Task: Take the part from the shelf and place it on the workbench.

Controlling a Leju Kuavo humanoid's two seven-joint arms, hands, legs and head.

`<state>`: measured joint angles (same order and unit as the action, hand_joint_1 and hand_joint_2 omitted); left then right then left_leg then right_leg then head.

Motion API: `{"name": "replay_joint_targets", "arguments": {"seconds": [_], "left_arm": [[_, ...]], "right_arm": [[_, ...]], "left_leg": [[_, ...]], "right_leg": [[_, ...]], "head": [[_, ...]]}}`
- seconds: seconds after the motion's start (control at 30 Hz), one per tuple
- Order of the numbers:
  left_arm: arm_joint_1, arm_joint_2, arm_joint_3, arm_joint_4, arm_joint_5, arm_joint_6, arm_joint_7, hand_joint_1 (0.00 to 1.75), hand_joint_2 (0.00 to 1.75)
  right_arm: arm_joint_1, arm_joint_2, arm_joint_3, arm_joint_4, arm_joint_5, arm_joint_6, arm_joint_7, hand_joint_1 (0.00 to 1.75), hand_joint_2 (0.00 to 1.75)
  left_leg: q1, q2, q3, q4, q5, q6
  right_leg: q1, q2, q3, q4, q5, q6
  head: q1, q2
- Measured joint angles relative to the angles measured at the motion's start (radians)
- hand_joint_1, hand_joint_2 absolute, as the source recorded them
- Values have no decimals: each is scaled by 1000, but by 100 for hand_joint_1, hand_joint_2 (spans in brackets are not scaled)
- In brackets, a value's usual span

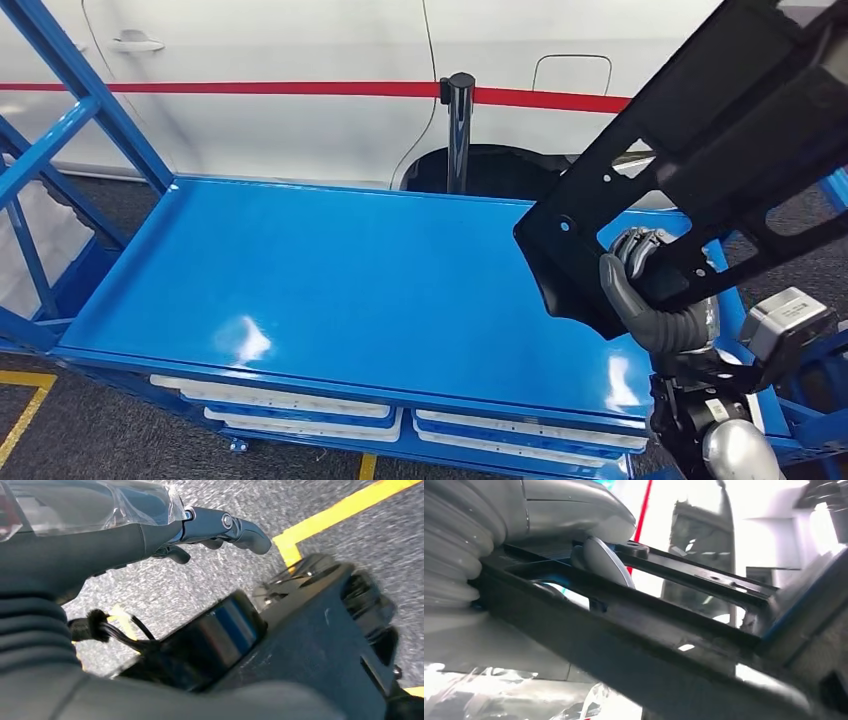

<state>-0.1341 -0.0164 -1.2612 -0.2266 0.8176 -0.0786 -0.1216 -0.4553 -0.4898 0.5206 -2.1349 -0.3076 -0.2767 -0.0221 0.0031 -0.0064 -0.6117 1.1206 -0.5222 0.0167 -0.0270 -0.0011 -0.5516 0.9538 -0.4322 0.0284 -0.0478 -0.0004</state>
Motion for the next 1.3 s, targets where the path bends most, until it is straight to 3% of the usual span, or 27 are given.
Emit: {"name": "replay_joint_targets", "arguments": {"seconds": [0.07, 0.1, 0.13, 0.2, 0.27, 0.4, 0.47, 0.53, 0.57, 0.6, 0.63, 0.7, 0.77, 0.8, 0.9, 0.93, 1.0, 1.07, 1.1, 1.13, 1.17, 1.23, 1.3], "left_arm": [[0, 0, 0, 0, -23, 0, 2, 0, 175], [0, 0, -1, 0, -34, 0, 4, 0, 175], [0, 0, -1, 0, -40, 0, 5, 0, 175], [-1, 0, -1, 0, -34, 0, -6, 0, 175], [-1, 0, 1, 0, -15, 0, -23, 0, 175], [-1, 0, 6, 0, 16, 0, 39, 0, 175], [-4, 0, 12, 0, 32, 0, 64, 0, 175], [-8, 0, 20, 0, 37, 0, 73, 0, 175], [-10, 0, 23, 0, 38, 0, 76, 0, 175], [-12, 0, 26, 0, 38, 0, 80, 0, 175], [-15, 0, 27, 0, 38, 0, 83, 0, 175], [-19, 0, 30, 0, 38, 0, 88, 0, 175], [-23, 0, 32, 0, 38, 0, 92, 0, 175], [-23, 0, 33, 0, 38, 0, 94, 0, 175], [-23, 0, 38, 0, 41, 0, 96, 0, 175], [-23, 0, 40, 0, 43, 0, 97, 0, 175], [-25, 0, 45, 0, 47, 0, 99, 0, 175], [-29, 0, 50, 0, 49, -2, 103, 0, 175], [-31, 0, 52, 0, 49, -3, 107, 0, 175], [-31, 0, 52, 0, 48, -3, 112, 0, 175], [-29, 0, 53, 0, 47, -3, 116, 0, 175], [-24, 0, 53, 0, 44, -3, 121, 0, 175], [-18, 1, 53, 1, 44, -3, 119, 0, 175]], "right_arm": [[24, 13, 3, -2, -13, 15, -31, 175, 175], [37, 20, 5, -3, -16, 21, -41, 175, 175], [48, 25, 7, -4, -16, 26, -47, 175, 175], [66, 35, 10, -6, -9, 31, -57, 175, 175], [81, 41, 12, -10, 6, 32, -60, 175, 175], [105, 50, 18, -19, 49, 27, -23, 175, 175], [115, 52, 21, -22, 69, 19, 5, 175, 175], [126, 54, 23, -23, 80, 9, 22, 175, 175], [133, 55, 24, -24, 84, 4, 26, 175, 175], [141, 55, 26, -24, 88, -2, 28, 175, 175], [148, 56, 27, -27, 95, -9, 30, 175, 175], [163, 56, 28, -36, 110, -24, 35, 175, 175], [174, 55, 27, -49, 121, -36, 39, 175, 175], [178, 55, 26, -54, 125, -40, 41, 175, 175], [192, 54, 20, -72, 149, -55, 47, 175, 175], [195, 54, 18, -79, 157, -59, 51, 175, 175], [198, 54, 15, -90, 168, -62, 59, 175, 175], [199, 54, 13, -97, 173, -62, 65, 175, 175], [200, 54, 13, -99, 174, -62, 69, 175, 175], [200, 54, 13, -101, 176, -62, 72, 175, 175], [199, 54, 13, -104, 178, -62, 75, 175, 175], [198, 54, 11, -114, 184, -62, 79, 175, 175], [197, 50, 7, -125, 191, -65, 89, 175, 175]], "left_leg": [[1, 0, -62, 129, -45, -5], [1, 0, -71, 145, -42, -4], [1, 0, -59, 116, -19, -3], [1, 0, 9, -35, 51, 6], [-3, 0, 63, -151, 93, 14], [-7, 2, 72, -178, 111, 32], [-3, 4, 71, -186, 123, 45], [-4, 4, 65, -186, 128, 51], [-4, 4, 63, -186, 130, 52], [-4, 3, 60, -186, 133, 51], [-3, 2, 59, -185, 135, 50], [-2, 1, 58, -184, 138, 44], [-6, 4, 56, -180, 141, 35], [-8, 6, 54, -179, 144, 30], [-5, 9, 46, -176, 147, 11], [-3, 9, 36, -156, 126, 6], [0, 7, -2, -52, 41, -3], [0, 7, -37, 87, -44, -9], [0, 7, -35, 122, -62, -9], [0, 7, -14, 118, -63, -7], [-1, 6, 27, 69, -47, -3], [-4, -2, 134, -96, -4, 11], [-11, -10, 187, -198, 20, 22]], "right_leg": [[1, 0, 0, 0, -1, -2], [1, 1, 0, 0, -1, -2], [1, 2, 1, 0, -1, -2], [2, 3, 4, 0, -2, 0], [6, 4, 4, 1, -4, 5], [4, 5, 2, 7, -9, 25], [2, 5, -24, 70, -59, 32], [2, 5, -78, 211, -136, 38], [2, 5, -101, 272, -160, 41], [2, 5, -108, 299, -164, 42], [1, 4, -95, 282, -149, 43], [-1, 4, -15, 141, -86, 44], [0, 7, 47, 16, -42, 37], [1, 9, 56, -7, -36, 31], [5, 16, 43, -9, -21, 9], [4, 17, 36, -9, -13, 1], [3, 20, 16, -10, 4, -12], [4, 28, -6, -9, 20, -15], [5, 34, -17, -9, 29, -15], [6, 40, -28, -9, 38, -13], [7, 46, -38, -9, 47, -12], [8, 53, -54, -8, 63, -6], [9, 57, -65, -8, 78, 5]], "head": [[0, 0], [0, 0], [0, 0], [0, 0], [0, 0], [3, 0], [4, 0], [5, 0], [5, 0], [5, 0], [5, 0], [5, 0], [5, 0], [5, 0], [4, 0], [4, 0], [3, 0], [3, 0], [3, 0], [3, 0], [3, 0], [3, 0], [3, 0]]}}
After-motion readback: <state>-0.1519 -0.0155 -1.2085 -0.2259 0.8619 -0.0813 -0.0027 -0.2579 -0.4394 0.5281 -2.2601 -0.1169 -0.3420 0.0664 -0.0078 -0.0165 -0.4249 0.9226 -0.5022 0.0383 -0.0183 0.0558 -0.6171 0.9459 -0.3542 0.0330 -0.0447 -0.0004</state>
